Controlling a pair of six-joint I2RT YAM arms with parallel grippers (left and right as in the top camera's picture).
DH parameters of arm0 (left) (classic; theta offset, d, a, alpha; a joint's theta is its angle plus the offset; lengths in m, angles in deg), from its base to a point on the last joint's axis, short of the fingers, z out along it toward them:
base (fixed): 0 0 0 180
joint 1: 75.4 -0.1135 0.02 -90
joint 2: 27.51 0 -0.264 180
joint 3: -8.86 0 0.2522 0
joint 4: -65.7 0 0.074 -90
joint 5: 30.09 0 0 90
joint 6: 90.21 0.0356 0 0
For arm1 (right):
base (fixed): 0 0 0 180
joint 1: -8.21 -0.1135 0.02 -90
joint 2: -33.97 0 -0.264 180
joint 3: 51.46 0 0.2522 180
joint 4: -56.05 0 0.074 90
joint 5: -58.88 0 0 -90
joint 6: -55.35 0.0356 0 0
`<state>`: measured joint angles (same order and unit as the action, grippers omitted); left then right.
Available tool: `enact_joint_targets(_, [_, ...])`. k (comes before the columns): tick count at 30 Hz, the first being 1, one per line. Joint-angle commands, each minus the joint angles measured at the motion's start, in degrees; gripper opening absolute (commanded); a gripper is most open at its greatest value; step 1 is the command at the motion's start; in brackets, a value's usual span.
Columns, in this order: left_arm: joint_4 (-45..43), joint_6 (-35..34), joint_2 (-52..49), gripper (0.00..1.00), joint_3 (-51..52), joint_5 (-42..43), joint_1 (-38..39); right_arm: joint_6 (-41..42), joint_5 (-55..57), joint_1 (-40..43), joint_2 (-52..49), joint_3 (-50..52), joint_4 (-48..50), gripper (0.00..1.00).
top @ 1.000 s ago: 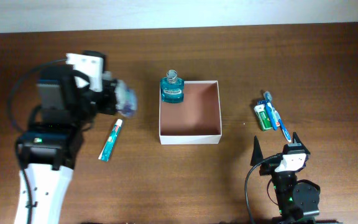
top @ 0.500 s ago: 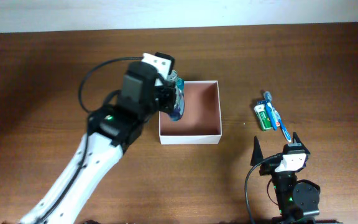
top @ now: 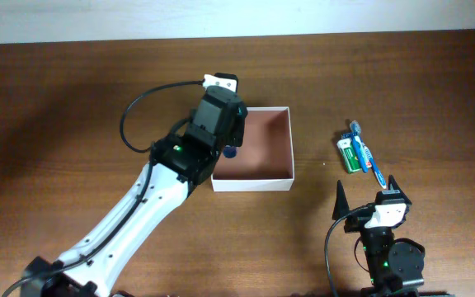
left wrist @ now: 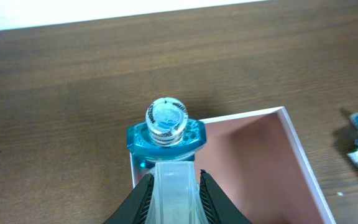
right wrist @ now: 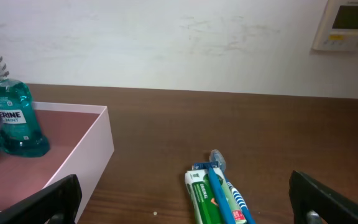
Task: Pack container
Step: 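Carry the soap bottle with left gripper into the box and release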
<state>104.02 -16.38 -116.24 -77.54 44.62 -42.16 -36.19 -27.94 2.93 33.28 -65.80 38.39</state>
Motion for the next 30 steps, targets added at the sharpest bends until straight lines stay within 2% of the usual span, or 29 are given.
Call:
enact_joint_targets(1, [-1.0,-1.2,-2.1,0.16,-1.9,-3.5,0.3,0.0,0.3,0.5,0.4,0.3,-0.4,0.98])
enact_joint_targets(13, [-3.0,-0.9,-5.0,0.17,-1.9,-4.2,0.3,0.0,0.3,0.5,0.4,0.3,-0.4,0.98])
enact_joint_targets(14, [-3.1,-0.9,-5.2,0.22,-1.9,-4.6,0.3,0.0,0.3,0.5,0.4,0.3,-0.4,0.98])
enact_joint_targets(16, [-3.1,-0.9,-6.1,0.24,-1.9,-5.6,0.3,0.0,0.3,0.5,0.4,0.3,-0.4,0.99])
enact_joint_targets(30, [-2.9,-0.9,-8.1,0.24,-1.9,-6.2,-0.1,0.0,0.3,0.5,0.4,0.3,-0.4,0.98])
